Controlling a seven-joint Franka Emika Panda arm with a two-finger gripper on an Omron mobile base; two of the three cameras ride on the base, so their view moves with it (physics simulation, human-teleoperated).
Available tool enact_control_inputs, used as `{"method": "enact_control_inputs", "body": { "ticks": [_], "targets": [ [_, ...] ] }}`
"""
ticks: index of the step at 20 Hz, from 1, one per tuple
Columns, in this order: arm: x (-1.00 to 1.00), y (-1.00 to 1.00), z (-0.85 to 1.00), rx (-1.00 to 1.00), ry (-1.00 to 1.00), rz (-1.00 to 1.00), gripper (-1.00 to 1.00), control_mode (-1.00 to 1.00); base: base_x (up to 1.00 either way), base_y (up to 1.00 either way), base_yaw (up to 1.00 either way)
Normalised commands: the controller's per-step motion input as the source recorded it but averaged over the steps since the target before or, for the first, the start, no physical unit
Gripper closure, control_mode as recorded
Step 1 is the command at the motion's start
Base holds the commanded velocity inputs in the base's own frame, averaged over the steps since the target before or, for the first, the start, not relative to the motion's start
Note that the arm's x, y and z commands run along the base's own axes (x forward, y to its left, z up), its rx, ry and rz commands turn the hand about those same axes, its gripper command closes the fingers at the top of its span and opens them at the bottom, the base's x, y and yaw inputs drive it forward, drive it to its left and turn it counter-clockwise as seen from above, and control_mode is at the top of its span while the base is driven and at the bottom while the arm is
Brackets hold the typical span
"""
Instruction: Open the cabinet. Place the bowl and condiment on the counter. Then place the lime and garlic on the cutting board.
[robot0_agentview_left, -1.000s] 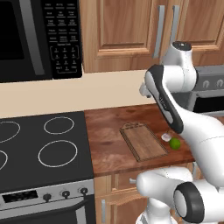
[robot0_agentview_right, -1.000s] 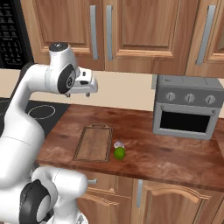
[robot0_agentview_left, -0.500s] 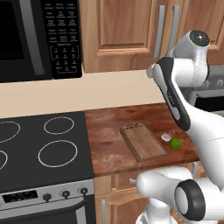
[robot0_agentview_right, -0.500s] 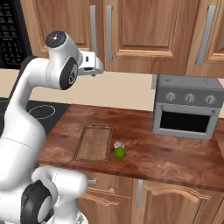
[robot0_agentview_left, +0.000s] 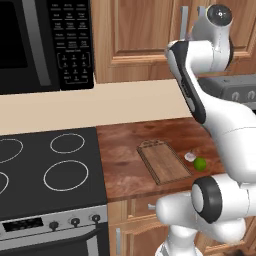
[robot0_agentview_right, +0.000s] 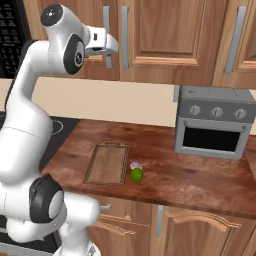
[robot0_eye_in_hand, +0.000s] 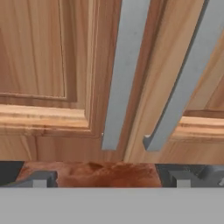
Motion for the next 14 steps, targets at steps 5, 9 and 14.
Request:
{"method": "enact_control_inputs", "body": {
  "ticks": [5,9,14],
  "targets": [
    [0.35,0.00,-0.20,0.00,-0.09,-0.04,-1.00,-1.00,0.00,0.00,0.00],
    [0.33,-0.02,-0.27,0.00,-0.11,0.00,-1.00,-1.00,0.00,0.00,0.00],
    [0.43,-0.21,-0.01,0.00,-0.07,-0.04,-1.00,-1.00,0.00,0.00,0.00]
  ]
}}
